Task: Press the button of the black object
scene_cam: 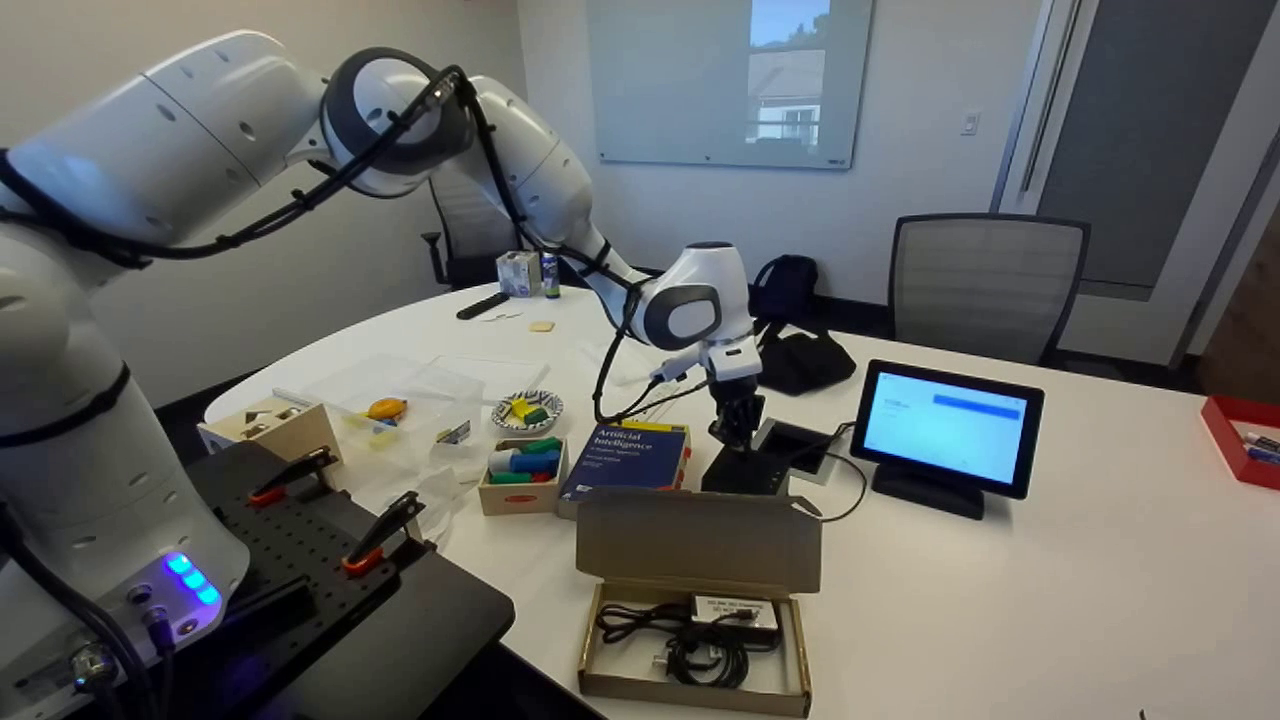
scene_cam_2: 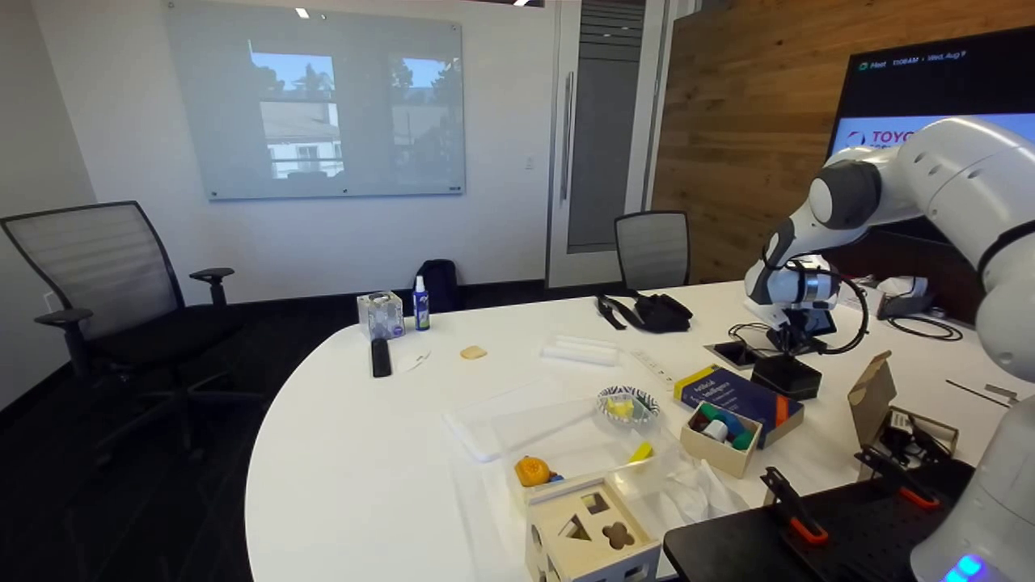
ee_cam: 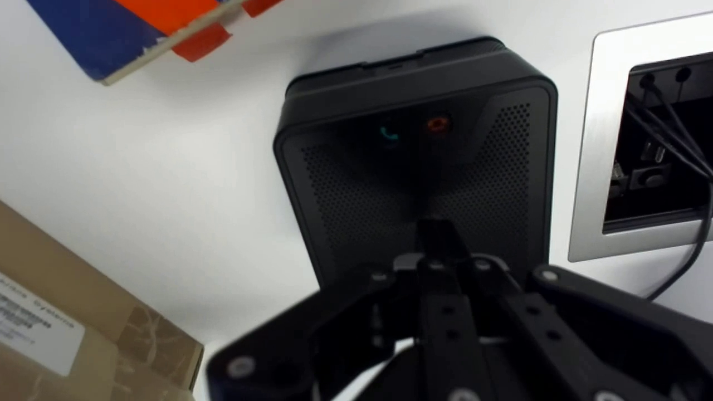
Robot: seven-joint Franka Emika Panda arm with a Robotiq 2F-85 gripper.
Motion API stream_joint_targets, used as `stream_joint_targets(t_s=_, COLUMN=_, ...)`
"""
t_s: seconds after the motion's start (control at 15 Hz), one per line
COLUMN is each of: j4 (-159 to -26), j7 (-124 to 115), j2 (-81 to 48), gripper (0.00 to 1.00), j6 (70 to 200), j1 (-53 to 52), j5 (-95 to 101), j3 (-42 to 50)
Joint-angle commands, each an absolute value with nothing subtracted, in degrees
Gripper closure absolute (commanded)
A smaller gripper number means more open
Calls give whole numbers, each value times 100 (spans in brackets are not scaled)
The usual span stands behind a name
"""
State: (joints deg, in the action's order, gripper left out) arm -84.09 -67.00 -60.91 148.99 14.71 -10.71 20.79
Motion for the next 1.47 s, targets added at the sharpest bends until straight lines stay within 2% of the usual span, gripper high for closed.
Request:
stream_joint_targets(t_s=0.0, j4=-8009, j7=-6922, j2=-6339, gripper=100, j6=14645, j1=1455, j5=-1058, j3=2158)
stream_joint_targets(t_s=0.8, j4=-7561, j7=-7223, j2=-6795, gripper=100, j6=14371, j1=1442, j5=-924, j3=2333)
stream_joint_targets(t_s=1.4, j4=-8148, j7=-6807, j2=-5716, gripper=100, j6=14393, j1=1319, j5=-947, j3=2381)
